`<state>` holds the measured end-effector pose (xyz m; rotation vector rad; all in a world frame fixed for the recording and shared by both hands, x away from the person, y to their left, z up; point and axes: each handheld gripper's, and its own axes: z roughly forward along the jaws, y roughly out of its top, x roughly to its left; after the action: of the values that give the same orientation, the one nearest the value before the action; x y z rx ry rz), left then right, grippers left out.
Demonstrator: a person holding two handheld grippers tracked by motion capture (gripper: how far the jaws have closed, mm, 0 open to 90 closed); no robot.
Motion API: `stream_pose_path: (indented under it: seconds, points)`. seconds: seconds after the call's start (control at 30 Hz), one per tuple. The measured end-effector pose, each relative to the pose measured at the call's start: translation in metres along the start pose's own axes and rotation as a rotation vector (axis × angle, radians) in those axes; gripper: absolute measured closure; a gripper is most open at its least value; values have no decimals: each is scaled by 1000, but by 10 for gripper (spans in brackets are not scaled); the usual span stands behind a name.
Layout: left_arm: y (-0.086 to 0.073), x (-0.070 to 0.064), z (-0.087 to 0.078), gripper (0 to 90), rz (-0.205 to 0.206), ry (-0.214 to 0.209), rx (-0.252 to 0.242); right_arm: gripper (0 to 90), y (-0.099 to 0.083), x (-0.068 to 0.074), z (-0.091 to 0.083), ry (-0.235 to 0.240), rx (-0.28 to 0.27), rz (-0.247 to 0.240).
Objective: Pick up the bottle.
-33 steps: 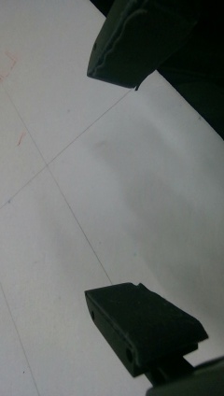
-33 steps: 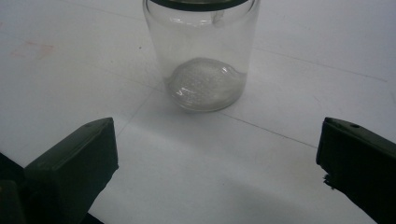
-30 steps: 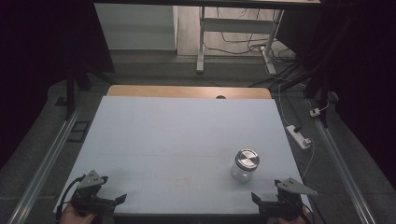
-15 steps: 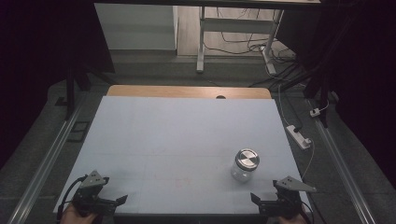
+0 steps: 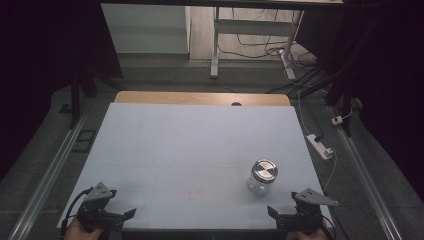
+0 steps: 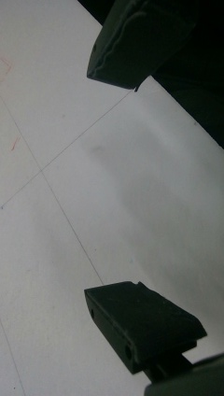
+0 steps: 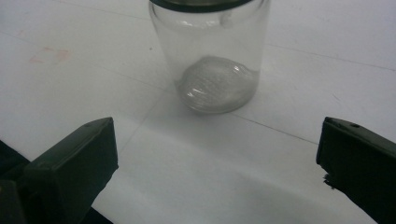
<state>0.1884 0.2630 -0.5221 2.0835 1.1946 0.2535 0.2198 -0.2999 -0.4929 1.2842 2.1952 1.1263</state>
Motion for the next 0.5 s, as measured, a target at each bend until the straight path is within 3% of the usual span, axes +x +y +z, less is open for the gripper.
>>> stream_pose_path:
  seconds: [0.5]
  points:
    - [0,1,-1,17,-10,-6,-8,0,9,6,11,42,3,-56]
